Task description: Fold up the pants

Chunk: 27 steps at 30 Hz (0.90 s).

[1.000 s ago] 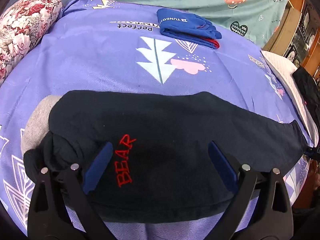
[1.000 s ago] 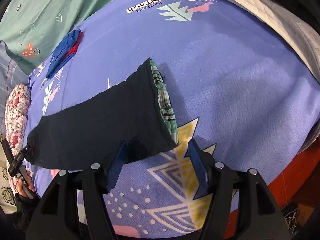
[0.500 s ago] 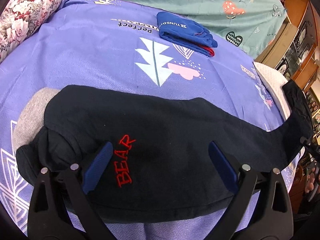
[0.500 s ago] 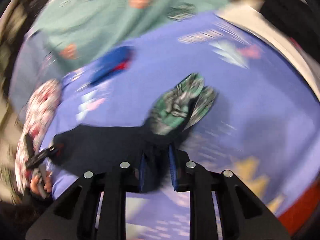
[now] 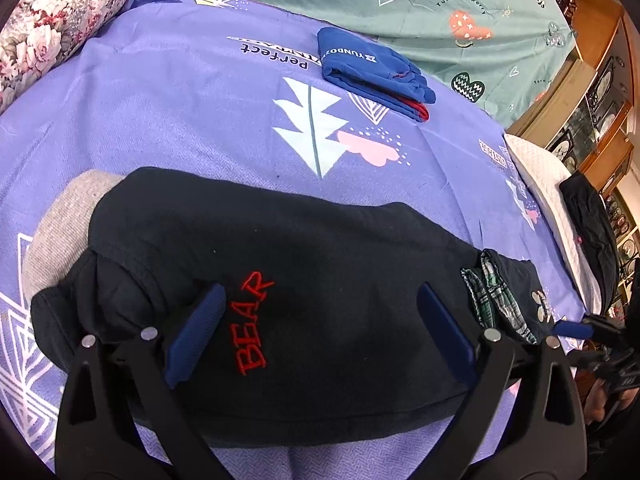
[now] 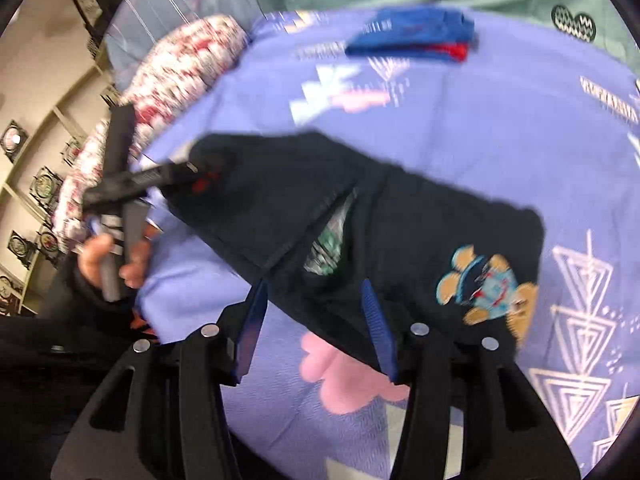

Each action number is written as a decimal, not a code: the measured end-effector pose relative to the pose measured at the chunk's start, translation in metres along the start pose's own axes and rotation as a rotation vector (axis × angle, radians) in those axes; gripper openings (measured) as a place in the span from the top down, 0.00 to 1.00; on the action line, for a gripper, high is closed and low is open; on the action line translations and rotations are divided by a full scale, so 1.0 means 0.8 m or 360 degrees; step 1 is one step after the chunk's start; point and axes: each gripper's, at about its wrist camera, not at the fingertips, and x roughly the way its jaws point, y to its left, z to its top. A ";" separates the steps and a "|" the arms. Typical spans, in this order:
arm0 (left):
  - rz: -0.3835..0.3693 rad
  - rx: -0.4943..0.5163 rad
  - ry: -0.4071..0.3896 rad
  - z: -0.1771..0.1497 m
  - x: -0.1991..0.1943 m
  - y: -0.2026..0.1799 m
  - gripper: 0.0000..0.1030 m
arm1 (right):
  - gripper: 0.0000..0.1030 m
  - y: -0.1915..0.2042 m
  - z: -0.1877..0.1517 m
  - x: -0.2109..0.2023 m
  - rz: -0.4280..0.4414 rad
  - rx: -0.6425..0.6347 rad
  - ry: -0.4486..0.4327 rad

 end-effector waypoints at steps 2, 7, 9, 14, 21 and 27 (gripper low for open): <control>-0.0012 -0.0011 -0.0006 0.000 -0.001 0.002 0.05 | 0.52 0.004 0.007 -0.006 -0.0008 0.0010 -0.0030; -0.0015 -0.0018 -0.0013 0.000 -0.002 0.003 0.05 | 0.52 -0.008 0.016 0.035 -0.0004 0.0126 0.0032; -0.0017 -0.0019 -0.0013 0.000 -0.002 0.003 0.05 | 0.81 -0.008 0.013 0.063 -0.0024 0.0141 0.0131; -0.0059 -0.0050 -0.0018 0.002 -0.003 0.008 0.05 | 0.89 -0.018 0.016 0.047 0.0026 0.0212 0.0052; -0.0073 -0.0065 -0.0027 0.002 -0.004 0.010 0.05 | 0.89 0.036 0.033 0.025 0.0059 0.0016 0.0026; -0.0089 -0.0078 -0.0025 0.003 -0.003 0.012 0.05 | 0.88 0.034 0.004 0.084 0.0003 0.0025 0.0211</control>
